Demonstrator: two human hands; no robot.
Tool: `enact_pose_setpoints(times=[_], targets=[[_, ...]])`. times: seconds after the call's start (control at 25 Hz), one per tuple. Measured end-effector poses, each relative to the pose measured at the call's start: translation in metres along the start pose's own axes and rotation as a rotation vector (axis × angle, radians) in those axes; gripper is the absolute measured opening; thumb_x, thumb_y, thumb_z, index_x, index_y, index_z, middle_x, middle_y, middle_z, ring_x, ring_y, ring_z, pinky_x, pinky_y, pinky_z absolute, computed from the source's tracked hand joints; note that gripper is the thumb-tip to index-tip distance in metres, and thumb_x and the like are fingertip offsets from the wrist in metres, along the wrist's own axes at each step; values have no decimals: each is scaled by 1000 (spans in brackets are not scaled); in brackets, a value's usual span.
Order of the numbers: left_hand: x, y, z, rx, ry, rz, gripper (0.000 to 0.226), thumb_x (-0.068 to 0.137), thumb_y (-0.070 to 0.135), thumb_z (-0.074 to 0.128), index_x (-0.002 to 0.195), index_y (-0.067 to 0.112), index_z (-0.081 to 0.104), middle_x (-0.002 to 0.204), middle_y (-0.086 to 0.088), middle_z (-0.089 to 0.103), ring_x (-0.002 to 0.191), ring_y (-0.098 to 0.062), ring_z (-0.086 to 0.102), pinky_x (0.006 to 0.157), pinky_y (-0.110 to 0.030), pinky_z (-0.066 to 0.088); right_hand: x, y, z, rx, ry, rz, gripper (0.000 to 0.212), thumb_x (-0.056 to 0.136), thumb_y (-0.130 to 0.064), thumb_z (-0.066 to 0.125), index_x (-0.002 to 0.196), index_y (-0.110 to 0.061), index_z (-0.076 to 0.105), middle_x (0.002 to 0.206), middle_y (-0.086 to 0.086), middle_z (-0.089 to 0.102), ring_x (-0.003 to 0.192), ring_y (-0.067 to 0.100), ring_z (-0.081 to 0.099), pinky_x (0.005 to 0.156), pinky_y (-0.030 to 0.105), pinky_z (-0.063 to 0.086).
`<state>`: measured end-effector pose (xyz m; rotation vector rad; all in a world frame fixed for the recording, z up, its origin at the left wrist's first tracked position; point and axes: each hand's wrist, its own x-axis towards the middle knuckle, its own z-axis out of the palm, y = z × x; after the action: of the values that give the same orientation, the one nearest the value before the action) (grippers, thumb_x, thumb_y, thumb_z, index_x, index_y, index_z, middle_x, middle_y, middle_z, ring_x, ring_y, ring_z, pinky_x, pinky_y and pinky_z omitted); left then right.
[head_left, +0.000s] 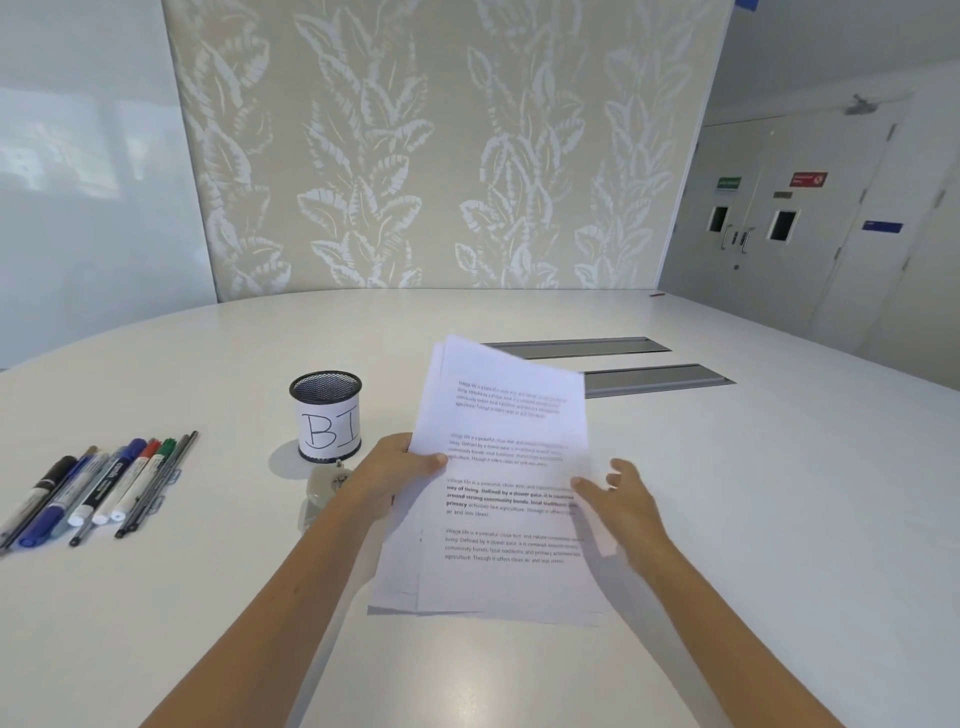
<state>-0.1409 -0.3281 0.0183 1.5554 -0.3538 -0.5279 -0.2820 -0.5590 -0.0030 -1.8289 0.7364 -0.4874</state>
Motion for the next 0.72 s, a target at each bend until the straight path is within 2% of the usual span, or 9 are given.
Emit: enact_pose_setpoints(times=[0.08, 0.16, 0.2, 0.28, 0.36, 0.44, 0.56, 0.72], targets=[[-3, 11, -3, -26, -90, 0, 27, 87, 8, 65, 114, 4, 67, 115, -16, 70, 101, -30, 68, 94, -45, 52, 5, -10, -15, 286, -200, 67, 70, 79, -30, 75, 136, -5, 43, 134, 13, 56, 116, 28, 58, 103, 42, 43], [-7, 26, -3, -44, -156, 65, 30, 87, 10, 64, 117, 6, 66, 114, -12, 71, 103, -28, 68, 95, -45, 51, 3, -28, -26, 434, -391, 23, 52, 78, -24, 73, 122, 1, 59, 123, 19, 65, 108, 33, 66, 101, 50, 46], [-8, 35, -1, -52, -151, 132, 30, 87, 10, 64, 117, 5, 65, 113, -11, 72, 101, -27, 69, 95, -45, 52, 2, -39, -29, 458, -391, -33, 42, 80, -18, 71, 117, 1, 63, 119, 21, 67, 104, 34, 67, 98, 52, 48], [-9, 53, 5, -67, -92, 293, 27, 88, 9, 62, 114, 5, 67, 113, -13, 71, 98, -26, 69, 92, -44, 53, -1, -63, -33, 498, -265, -181, 29, 83, -11, 68, 111, -2, 67, 113, 20, 70, 98, 33, 69, 88, 47, 55], [-11, 67, 12, -75, -44, 435, 23, 89, 10, 63, 110, 9, 70, 113, -12, 72, 99, -25, 69, 88, -41, 55, -8, -84, -36, 515, -171, -353, 19, 85, -14, 68, 103, -10, 71, 104, 10, 75, 91, 26, 72, 76, 36, 59], [-14, 73, 19, -79, 4, 500, 20, 88, 14, 64, 105, 16, 72, 109, -7, 74, 97, -22, 69, 89, -42, 53, -16, -92, -35, 507, -143, -452, 15, 86, -19, 68, 100, -14, 73, 99, 4, 77, 88, 21, 73, 72, 30, 59], [-18, 59, 24, -57, 38, 508, 18, 88, 17, 65, 103, 26, 71, 105, 6, 75, 98, -13, 69, 90, -37, 53, -24, -75, -28, 492, -95, -407, 17, 84, -20, 70, 100, -13, 73, 98, 6, 77, 88, 23, 73, 77, 37, 59], [-22, 36, 23, -27, 25, 413, 26, 90, 18, 62, 116, 14, 66, 114, -5, 72, 107, -23, 67, 99, -49, 49, -27, -51, -14, 495, -105, -290, 26, 82, -20, 73, 106, -11, 71, 101, 6, 76, 94, 24, 72, 84, 42, 57]])
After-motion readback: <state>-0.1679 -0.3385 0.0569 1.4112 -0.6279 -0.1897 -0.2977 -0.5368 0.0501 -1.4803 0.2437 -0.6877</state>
